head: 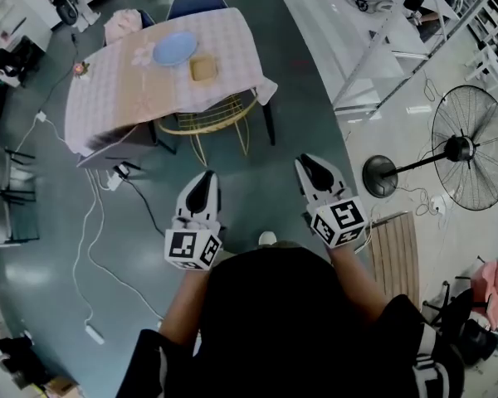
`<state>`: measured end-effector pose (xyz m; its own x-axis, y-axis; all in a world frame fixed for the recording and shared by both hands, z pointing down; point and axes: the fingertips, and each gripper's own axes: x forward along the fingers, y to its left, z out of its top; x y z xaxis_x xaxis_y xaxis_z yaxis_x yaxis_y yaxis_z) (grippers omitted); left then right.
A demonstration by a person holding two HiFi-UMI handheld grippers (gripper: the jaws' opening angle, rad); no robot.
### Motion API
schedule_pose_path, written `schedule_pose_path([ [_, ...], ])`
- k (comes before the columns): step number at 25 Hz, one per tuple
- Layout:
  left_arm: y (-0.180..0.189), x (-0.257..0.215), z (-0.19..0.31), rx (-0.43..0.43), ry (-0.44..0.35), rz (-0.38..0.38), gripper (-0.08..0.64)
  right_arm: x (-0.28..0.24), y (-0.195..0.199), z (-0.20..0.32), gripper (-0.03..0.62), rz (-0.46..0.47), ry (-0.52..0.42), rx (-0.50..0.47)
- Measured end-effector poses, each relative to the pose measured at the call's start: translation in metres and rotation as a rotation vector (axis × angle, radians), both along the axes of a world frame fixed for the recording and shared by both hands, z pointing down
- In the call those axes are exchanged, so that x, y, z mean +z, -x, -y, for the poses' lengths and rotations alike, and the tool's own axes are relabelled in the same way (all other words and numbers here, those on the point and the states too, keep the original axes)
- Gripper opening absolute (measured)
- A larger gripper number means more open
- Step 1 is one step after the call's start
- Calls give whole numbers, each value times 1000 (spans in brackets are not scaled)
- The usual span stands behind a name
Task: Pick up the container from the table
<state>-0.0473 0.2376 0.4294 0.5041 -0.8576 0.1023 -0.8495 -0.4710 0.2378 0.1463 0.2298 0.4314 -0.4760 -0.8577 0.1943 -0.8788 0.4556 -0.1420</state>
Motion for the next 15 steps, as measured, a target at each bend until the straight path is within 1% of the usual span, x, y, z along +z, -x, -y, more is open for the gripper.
schedule_pose_path([
  [1, 0, 0, 1, -5, -3, -8, 11, 0, -4, 0, 46, 0, 1, 2],
  [2, 0, 0, 2, -6, -7, -15, 25, 1, -8, 0, 95, 0, 2, 5],
  [3, -1, 0, 2, -4, -10, -20, 74, 2, -12, -1, 126, 1, 3, 8],
  [4, -4, 0, 2, -1, -10, -20, 110, 2, -17, -2, 132, 3, 3, 12],
  [5, -8, 2, 1, -1, -9, -15, 130, 4, -22, -4, 144, 6, 4, 12],
  [6, -12, 4, 0, -3, -6, -9, 141, 5, -26, -6, 150, 12, 7, 9],
  [8, -21, 12, -2, -4, 12, 5, 142, 11, -33, -9, 150, 27, 19, 0],
  [11, -30, 26, -2, 19, 53, 24, 143, 22, -34, -10, 150, 33, 45, 5],
  [13, -29, 34, 1, 32, 76, 43, 141, 28, -31, -7, 150, 35, 62, 4],
  [15, -26, 41, 12, 31, 97, 46, 141, 33, -29, 2, 150, 34, 77, 6],
])
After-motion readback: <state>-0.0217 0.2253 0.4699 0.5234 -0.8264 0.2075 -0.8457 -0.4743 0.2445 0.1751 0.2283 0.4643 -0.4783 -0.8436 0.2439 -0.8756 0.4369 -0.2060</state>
